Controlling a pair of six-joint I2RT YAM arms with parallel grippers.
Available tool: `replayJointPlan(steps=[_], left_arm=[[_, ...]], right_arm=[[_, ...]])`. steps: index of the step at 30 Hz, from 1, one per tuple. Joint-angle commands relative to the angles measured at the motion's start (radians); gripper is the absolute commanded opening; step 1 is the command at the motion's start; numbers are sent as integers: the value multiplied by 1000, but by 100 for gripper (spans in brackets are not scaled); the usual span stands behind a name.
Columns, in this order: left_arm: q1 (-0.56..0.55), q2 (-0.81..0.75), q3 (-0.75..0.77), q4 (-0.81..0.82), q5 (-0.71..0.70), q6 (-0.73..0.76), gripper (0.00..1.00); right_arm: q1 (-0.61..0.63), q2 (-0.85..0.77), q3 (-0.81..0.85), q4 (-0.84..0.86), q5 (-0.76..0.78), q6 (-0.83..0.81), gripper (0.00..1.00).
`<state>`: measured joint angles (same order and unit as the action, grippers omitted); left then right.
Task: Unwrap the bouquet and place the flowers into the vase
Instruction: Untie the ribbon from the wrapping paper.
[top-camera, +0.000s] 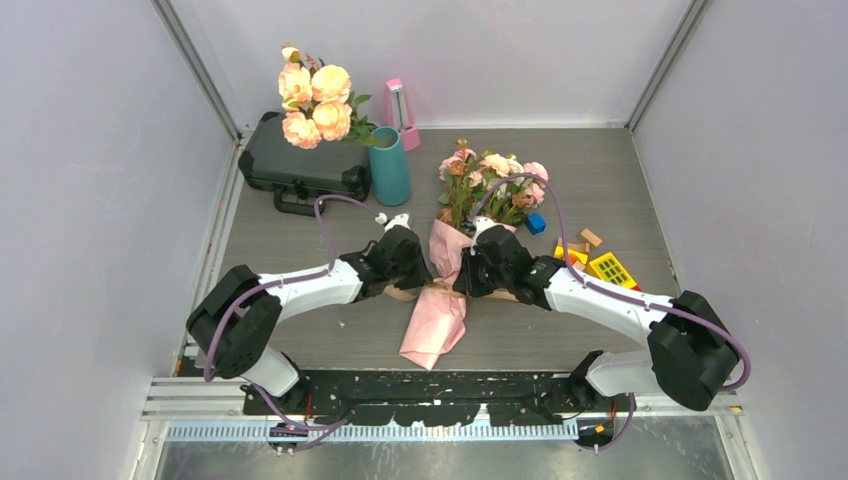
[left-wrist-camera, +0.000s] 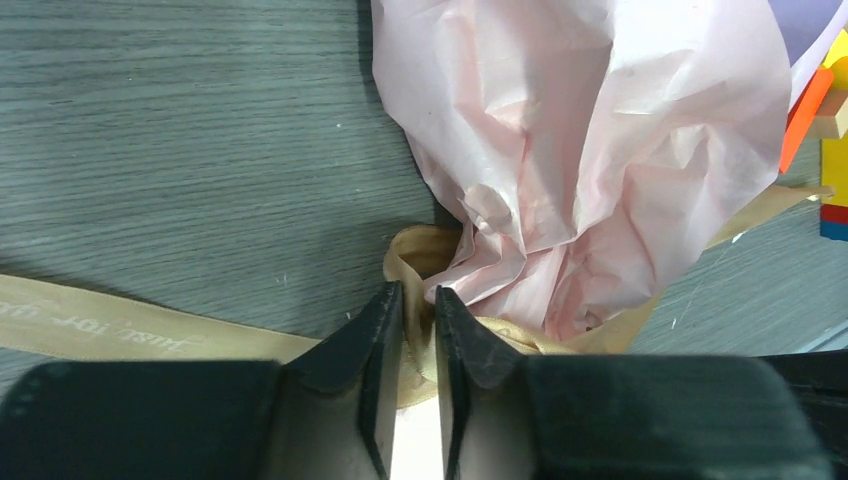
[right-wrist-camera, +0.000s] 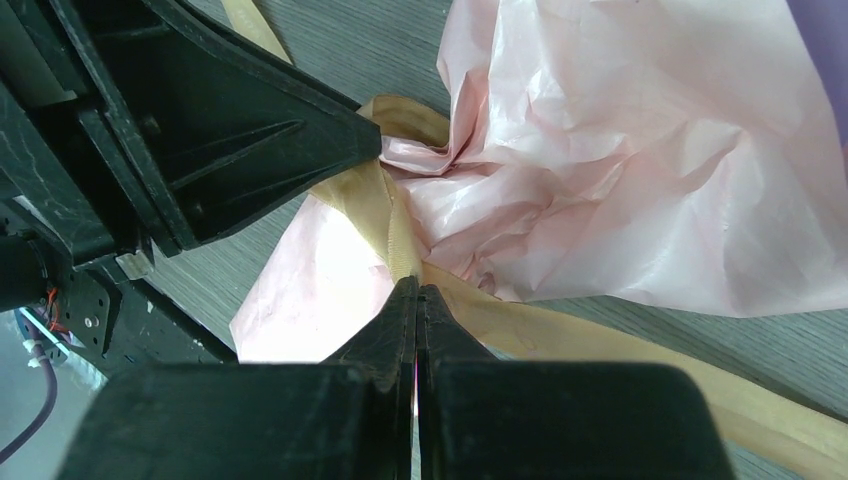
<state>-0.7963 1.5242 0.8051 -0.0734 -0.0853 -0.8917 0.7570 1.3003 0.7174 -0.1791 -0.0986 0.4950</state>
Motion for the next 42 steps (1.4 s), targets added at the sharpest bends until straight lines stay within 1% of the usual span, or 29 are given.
replayJointPlan(steps=[1, 5, 10, 20, 27, 32, 35, 36, 37, 38, 39, 40, 41, 42], left_arm=[[6, 8, -7, 58, 4, -21, 16], [6, -5, 1, 30, -25, -6, 6], [19, -26, 4, -6, -46, 14, 1], [83, -64, -16, -19, -22, 41, 0], [142, -38, -10, -13, 50, 73, 0], [159, 5, 9, -10, 81, 100, 0], [159, 21, 25, -25, 81, 115, 4], [159, 20, 28, -28, 108, 119, 7], [160, 15, 29, -31, 109, 121, 12], [159, 6, 29, -36, 109, 125, 16], [159, -5, 30, -42, 105, 129, 22], [158, -18, 32, -53, 99, 135, 27], [158, -32, 34, -66, 94, 141, 32], [159, -47, 37, -83, 93, 149, 36]], right_arm=[[1, -24, -1, 33, 17, 6, 0], [0, -57, -21, 28, 34, 13, 0], [1, -112, -69, 21, 53, 32, 0], [1, -169, -150, 21, 78, 78, 0], [0, -209, -205, 21, 95, 123, 0], [1, -219, -235, 36, 90, 146, 0], [1, -228, -244, 37, 89, 154, 0], [1, -234, -244, 32, 91, 154, 3], [1, -240, -243, 22, 94, 155, 8], [1, -251, -240, 17, 95, 152, 11], [1, -257, -239, 6, 95, 151, 18], [0, -271, -235, 0, 95, 148, 21], [0, -279, -232, -14, 96, 146, 27], [0, -294, -226, -23, 113, 141, 30]])
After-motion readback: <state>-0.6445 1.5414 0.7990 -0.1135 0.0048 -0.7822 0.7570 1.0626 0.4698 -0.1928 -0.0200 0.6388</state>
